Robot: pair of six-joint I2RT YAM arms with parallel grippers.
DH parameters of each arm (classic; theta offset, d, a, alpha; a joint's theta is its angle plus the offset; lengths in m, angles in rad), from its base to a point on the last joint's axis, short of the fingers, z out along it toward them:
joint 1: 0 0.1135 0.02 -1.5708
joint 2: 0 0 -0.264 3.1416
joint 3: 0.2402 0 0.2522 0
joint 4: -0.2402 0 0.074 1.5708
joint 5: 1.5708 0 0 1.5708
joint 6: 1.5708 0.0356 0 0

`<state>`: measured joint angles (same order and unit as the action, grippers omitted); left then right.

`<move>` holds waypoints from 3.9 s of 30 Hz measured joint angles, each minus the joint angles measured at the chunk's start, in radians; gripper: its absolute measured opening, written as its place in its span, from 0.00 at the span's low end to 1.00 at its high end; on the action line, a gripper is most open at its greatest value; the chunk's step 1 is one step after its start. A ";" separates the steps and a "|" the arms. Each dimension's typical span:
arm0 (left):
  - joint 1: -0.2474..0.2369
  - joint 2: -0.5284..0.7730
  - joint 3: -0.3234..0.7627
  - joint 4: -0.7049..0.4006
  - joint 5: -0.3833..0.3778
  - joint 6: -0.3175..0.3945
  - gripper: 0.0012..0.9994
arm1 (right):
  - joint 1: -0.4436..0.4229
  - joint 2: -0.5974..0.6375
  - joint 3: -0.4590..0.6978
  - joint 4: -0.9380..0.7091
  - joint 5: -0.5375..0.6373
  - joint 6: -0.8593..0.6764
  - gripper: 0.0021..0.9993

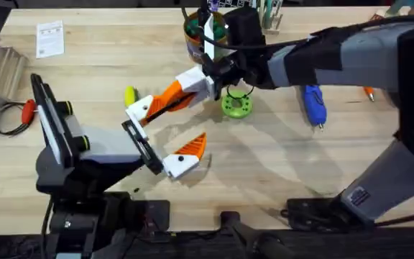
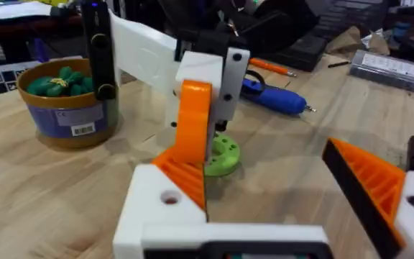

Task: Pick up the gripper from the table and insert it into the empty holder that is missing its gripper. Then pick up a screw, insert it into the mounting hole, and use the screwdriver to tighten it. Finally, clean up the table by picking up the vegetable and placing it into the bucket.

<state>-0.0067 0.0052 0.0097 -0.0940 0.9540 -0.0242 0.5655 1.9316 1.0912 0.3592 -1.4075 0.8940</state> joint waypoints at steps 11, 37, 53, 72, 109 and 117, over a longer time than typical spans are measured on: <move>-0.010 0.000 0.002 -0.006 0.040 0.000 0.99 | 0.012 0.002 0.004 0.003 0.041 0.003 0.55; -0.013 0.000 0.002 -0.010 0.075 0.000 0.99 | -0.178 -0.482 0.077 -1.041 0.780 -0.442 0.91; -0.013 0.000 0.002 -0.010 0.075 0.000 0.99 | -0.082 -0.293 0.396 -1.503 1.444 -0.263 0.91; -0.013 0.000 0.002 -0.010 0.075 0.000 0.99 | -0.024 -0.079 0.396 -1.378 1.474 0.179 0.90; -0.013 0.000 0.002 -0.010 0.075 0.000 0.99 | -0.035 -0.025 0.396 -1.342 1.497 0.206 0.58; -0.013 0.000 0.002 -0.010 0.075 0.000 0.99 | -0.037 0.021 0.397 -1.341 1.498 0.206 0.56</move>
<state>-0.0193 0.0055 0.0113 -0.1043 1.0294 -0.0242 0.5289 1.9528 1.4887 -0.9817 0.0902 1.1000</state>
